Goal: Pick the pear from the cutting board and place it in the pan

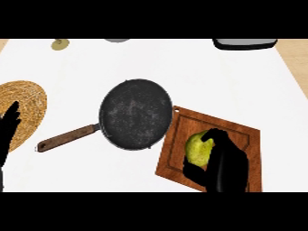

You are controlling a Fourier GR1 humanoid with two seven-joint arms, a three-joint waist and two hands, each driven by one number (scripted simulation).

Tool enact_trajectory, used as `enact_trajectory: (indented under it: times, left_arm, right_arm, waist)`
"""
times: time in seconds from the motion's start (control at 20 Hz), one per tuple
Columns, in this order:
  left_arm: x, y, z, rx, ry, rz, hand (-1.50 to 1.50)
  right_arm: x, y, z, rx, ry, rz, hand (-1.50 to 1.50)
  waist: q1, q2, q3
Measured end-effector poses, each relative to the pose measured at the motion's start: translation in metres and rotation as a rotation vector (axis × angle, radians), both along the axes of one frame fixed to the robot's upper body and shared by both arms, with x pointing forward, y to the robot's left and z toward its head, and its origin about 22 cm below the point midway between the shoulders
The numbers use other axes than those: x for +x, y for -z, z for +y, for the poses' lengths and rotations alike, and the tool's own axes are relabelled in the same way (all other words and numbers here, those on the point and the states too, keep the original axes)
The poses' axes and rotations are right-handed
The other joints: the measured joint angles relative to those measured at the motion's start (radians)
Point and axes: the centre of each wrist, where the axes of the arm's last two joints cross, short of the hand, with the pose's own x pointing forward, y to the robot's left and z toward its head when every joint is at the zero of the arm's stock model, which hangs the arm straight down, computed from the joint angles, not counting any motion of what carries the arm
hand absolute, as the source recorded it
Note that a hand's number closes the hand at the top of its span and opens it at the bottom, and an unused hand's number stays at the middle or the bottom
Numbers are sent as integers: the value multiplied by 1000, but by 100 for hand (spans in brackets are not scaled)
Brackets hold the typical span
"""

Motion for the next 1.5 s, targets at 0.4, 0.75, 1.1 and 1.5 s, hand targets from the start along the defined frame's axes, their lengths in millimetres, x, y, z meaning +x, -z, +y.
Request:
enact_trajectory:
  times: [0.4,0.75,1.1,1.5]
  left_arm:
    - [14,-7,-14,-6,56,-27,0]
    - [22,-8,-25,-12,91,-38,0]
    - [27,-8,-32,-13,115,-42,0]
    - [31,-10,-37,-12,140,-57,0]
  right_arm:
    - [-14,-43,41,-46,-17,-150,150]
    - [27,-51,43,3,3,-170,150]
    - [82,-40,37,49,45,-107,150]
    - [128,-6,27,154,71,-52,150]
  waist:
    - [55,26,8]
    - [87,39,11]
    - [110,47,12]
    - [136,55,13]
